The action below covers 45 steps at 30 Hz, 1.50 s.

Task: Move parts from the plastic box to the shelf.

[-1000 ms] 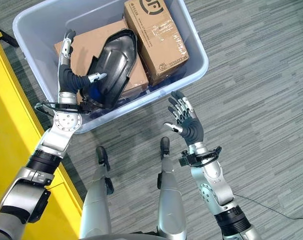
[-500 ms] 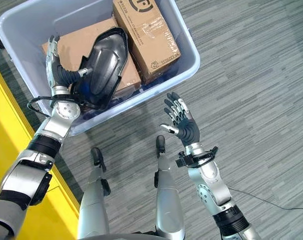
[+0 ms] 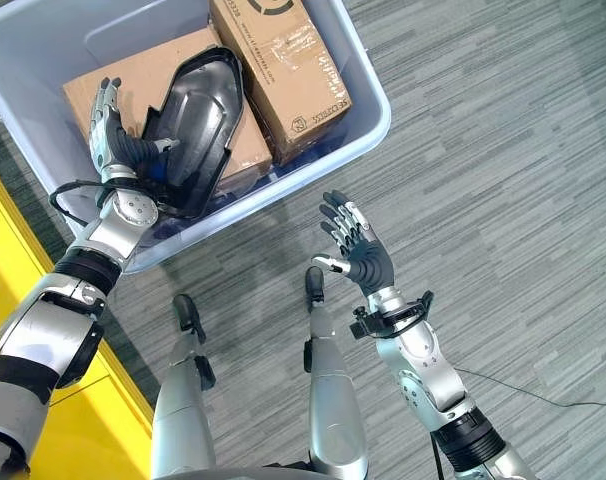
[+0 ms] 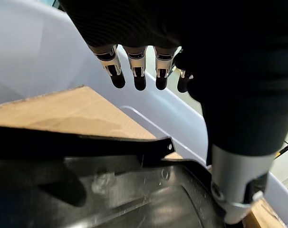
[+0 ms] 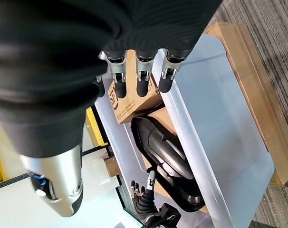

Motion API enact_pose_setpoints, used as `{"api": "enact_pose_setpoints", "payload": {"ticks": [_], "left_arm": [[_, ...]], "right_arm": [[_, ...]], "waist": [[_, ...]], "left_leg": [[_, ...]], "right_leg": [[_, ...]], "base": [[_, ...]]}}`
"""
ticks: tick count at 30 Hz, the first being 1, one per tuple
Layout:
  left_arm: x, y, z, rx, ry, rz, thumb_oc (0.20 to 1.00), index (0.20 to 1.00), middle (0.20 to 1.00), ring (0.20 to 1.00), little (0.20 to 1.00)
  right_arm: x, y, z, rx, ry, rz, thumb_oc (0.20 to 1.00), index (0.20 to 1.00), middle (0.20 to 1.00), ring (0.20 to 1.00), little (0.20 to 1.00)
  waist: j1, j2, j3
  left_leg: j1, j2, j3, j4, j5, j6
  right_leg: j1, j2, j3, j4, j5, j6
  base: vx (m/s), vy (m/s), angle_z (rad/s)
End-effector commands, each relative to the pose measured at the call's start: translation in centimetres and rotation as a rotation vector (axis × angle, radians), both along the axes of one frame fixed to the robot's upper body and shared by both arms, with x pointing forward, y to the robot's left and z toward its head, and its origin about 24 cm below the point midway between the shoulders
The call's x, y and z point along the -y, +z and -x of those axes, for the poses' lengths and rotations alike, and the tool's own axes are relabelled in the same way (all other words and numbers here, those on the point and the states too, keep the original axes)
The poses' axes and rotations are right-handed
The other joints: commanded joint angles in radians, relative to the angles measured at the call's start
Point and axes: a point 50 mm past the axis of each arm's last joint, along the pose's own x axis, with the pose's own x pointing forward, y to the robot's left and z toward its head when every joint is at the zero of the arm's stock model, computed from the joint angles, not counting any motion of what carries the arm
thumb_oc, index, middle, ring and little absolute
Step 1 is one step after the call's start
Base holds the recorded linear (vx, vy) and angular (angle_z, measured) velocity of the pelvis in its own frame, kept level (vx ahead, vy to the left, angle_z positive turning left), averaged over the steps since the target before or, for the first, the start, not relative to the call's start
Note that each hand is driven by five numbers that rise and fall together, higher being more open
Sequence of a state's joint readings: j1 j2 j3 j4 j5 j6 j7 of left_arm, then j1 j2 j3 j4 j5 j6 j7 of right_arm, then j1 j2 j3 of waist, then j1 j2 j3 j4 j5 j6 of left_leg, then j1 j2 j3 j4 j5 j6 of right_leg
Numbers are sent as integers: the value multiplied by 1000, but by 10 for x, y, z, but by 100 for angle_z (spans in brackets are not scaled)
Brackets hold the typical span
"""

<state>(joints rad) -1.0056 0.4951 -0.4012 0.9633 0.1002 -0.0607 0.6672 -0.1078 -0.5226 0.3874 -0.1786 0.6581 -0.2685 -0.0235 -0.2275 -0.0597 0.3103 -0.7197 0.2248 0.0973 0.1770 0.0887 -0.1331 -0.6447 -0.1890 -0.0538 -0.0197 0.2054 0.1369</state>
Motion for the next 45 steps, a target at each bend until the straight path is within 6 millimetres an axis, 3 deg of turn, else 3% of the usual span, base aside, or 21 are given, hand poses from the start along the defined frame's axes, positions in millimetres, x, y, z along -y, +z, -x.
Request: {"api": "enact_pose_setpoints", "payload": {"ticks": [1,9,14,18,19,20,45], "left_arm": [[-12,20,-7,0,55,11,1000,1000,1000,1000,1000],[-23,8,-7,-79,118,65,1000,1000,1000,1000,1000],[-54,-11,1,-95,221,423,1000,1000,1000,1000,1000],[-69,-18,7,-103,264,559,1000,1000,1000,1000,1000],[-74,-23,9,-116,277,585,442,442,442,442,442],[-78,-26,11,-129,285,591,200,200,200,200,200],[-74,-40,12,-250,255,338,200,200,200,200,200]], "right_arm": [[10,33,3,158,8,-24,1000,1000,1000,1000,1000],[9,33,5,153,26,-26,1000,1000,1000,1000,1000],[6,31,7,134,45,-35,1000,1000,1000,1000,1000],[5,29,8,115,48,-39,1000,1000,1000,1000,1000],[5,29,9,109,52,-40,1000,1000,1000,1000,1000],[6,28,9,104,53,-39,1000,1000,1000,1000,1000],[13,26,16,103,67,-26,1000,1000,1000,1000,1000]], "waist": [[-5,13,10],[-8,14,25],[-4,12,35],[-5,11,40],[-5,11,43],[-5,11,44],[-26,11,6]], "left_leg": [[26,31,-20,12,-34,-23],[16,32,-17,13,-30,-20],[5,34,-17,22,-34,-18],[-4,36,-18,27,-35,-19],[-10,38,-17,29,-36,-18],[-15,36,-17,31,-36,-18],[-32,45,-14,49,-47,-18]], "right_leg": [[-23,-86,44,145,-102,46],[-38,-85,48,151,-102,45],[-48,-83,49,157,-102,43],[-55,-83,50,159,-103,43],[-59,-82,50,160,-103,42],[-65,-80,50,162,-104,41],[-96,-66,61,183,-107,35]], "base": [[0,0,0],[0,0,0],[1,-5,-1],[0,0,0],[0,0,0],[0,0,0],[0,1,-1]]}}
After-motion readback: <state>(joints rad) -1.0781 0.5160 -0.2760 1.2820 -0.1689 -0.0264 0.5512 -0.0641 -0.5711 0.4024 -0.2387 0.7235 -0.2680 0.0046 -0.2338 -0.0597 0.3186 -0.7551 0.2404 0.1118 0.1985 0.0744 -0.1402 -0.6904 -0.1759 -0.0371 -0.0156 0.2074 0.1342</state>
